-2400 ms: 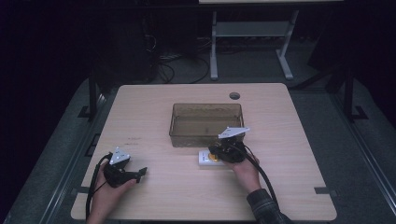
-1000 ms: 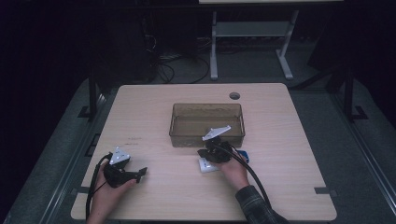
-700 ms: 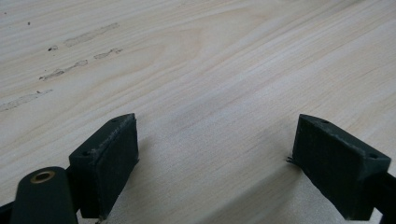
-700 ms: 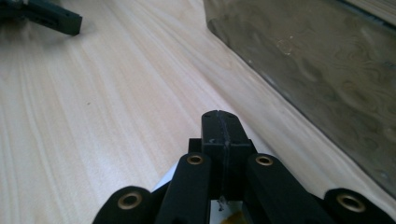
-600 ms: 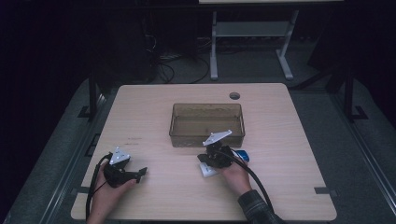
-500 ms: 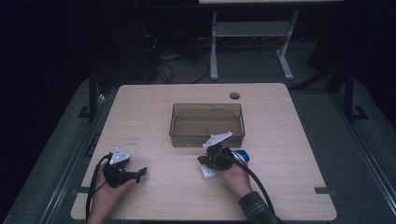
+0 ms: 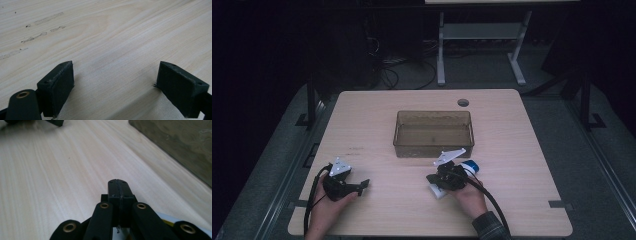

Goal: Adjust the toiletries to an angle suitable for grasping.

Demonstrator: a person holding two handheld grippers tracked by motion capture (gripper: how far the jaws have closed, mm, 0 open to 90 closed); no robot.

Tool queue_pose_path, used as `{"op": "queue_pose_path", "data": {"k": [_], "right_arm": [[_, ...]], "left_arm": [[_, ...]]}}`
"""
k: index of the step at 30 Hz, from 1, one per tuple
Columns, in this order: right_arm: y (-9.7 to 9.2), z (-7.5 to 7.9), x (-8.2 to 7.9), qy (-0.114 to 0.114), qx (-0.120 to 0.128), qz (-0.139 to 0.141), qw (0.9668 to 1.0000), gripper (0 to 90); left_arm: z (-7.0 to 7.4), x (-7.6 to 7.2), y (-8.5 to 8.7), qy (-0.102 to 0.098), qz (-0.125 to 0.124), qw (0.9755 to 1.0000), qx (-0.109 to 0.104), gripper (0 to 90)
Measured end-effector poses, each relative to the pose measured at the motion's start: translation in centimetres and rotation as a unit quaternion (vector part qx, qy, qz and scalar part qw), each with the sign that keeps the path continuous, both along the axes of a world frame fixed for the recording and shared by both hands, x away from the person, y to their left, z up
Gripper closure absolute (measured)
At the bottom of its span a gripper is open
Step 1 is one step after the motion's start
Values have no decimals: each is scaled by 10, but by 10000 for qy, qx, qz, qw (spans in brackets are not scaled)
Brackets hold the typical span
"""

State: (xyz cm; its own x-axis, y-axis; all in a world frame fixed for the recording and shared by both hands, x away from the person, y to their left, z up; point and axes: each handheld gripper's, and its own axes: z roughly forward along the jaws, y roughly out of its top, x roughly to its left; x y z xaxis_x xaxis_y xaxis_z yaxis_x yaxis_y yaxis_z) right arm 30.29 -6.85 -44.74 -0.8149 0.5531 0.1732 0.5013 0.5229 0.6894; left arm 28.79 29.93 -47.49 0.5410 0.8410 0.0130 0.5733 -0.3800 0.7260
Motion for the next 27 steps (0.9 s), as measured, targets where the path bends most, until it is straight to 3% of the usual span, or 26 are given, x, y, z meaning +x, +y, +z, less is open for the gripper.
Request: {"op": "queue_pose_path", "data": {"k": [27], "right_arm": [[-28,-2,-46,188,22,48,9998,900]], "left_arm": [[0,0,0,0,-1,10000,1,132]]}}
